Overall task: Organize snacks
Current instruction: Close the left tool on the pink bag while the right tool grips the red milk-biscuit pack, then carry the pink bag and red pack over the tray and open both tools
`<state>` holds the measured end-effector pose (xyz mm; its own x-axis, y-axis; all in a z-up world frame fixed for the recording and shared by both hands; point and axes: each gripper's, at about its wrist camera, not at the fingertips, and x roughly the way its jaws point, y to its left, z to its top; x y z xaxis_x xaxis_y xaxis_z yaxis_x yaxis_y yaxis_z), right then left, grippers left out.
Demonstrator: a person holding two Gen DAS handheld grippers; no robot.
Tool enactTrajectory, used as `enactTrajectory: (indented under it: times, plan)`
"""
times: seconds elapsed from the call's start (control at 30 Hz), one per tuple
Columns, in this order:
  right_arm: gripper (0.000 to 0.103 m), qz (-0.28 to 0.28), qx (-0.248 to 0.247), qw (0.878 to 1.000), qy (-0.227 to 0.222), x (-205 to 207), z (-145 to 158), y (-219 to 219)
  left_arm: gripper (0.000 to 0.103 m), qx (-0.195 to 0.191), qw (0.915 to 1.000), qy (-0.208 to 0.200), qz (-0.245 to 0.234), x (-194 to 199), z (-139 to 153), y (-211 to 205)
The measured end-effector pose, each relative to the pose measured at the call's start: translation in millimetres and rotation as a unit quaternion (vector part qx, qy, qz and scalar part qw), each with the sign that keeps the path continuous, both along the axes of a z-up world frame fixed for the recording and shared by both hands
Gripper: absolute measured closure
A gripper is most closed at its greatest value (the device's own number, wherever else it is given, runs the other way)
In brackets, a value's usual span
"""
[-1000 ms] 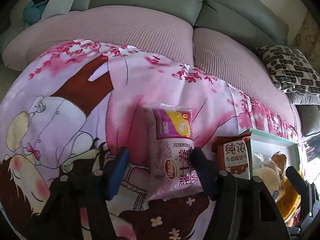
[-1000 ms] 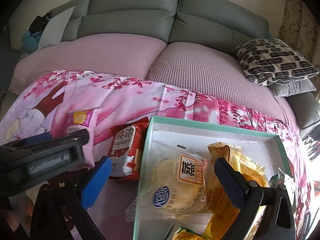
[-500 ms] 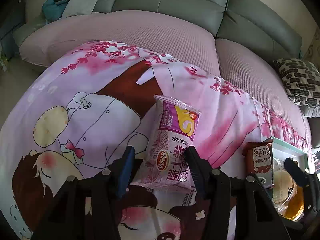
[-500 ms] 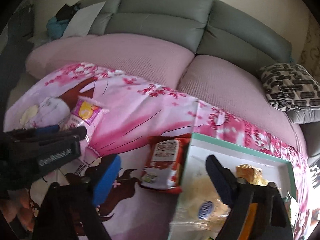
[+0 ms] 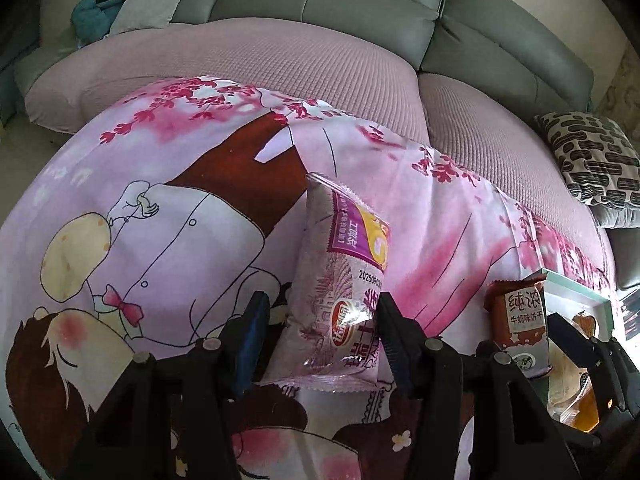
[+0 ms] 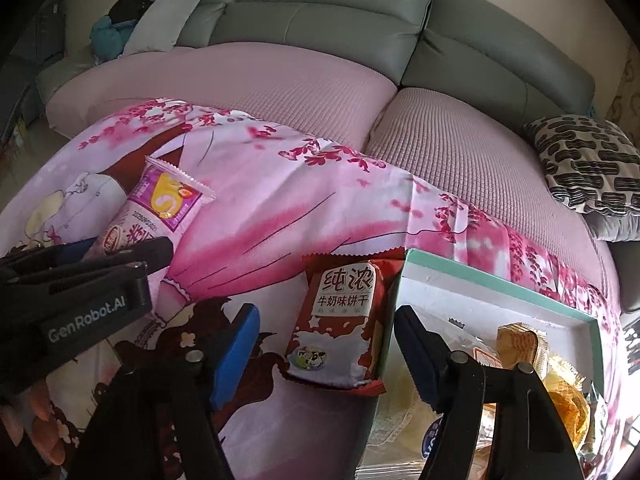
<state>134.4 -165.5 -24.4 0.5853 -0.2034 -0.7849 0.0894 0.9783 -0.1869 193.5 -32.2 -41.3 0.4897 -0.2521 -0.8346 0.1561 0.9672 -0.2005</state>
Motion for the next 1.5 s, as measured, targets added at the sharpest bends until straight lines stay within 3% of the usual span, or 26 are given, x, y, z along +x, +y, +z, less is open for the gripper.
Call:
enactTrajectory:
  times: [0.23, 0.37, 0.7, 0.73, 0.8, 1.0, 1.23, 1.4, 1.5]
  plan:
    - [0.031, 0.013, -0.007, 1.000, -0.027, -7, 9, 5, 0.046, -0.013, 0.9999, -0.007, 0.000, -1, 0, 3]
    - [0.031, 0.018, -0.031, 0.999, -0.010, -2, 2, 13, 0.046, -0.024, 0.9997, -0.007, -0.001, -1, -1, 6]
    - [0.033, 0.022, -0.034, 0.999, 0.028, 8, -9, 14, 0.046, -0.019, 0.9997, -0.014, -0.007, -1, -3, 3]
    - [0.035, 0.022, -0.036, 0.999, 0.034, 10, -12, 14, 0.046, -0.014, 0.9997, -0.016, -0.009, -1, -3, 2]
    - [0.051, 0.017, -0.050, 0.998, 0.044, 13, -15, 14, 0.047, -0.008, 0.9997, -0.019, -0.010, -2, -2, 0]
    - [0.061, 0.015, -0.033, 0.998, 0.044, 9, -14, 9, 0.064, -0.023, 0.9994, -0.023, -0.011, -3, -1, 7]
    - [0.061, -0.004, 0.040, 0.999, -0.013, -24, 13, 5, 0.066, -0.031, 0.9992, -0.021, -0.014, -16, 13, 10]
    - [0.061, -0.035, 0.082, 0.994, -0.060, -65, 42, -6, 0.066, -0.043, 0.9984, -0.029, -0.021, -41, 41, 7]
    - [0.061, -0.054, 0.084, 0.992, -0.083, -92, 59, -17, 0.066, -0.061, 0.9960, -0.043, -0.048, -68, 60, -10]
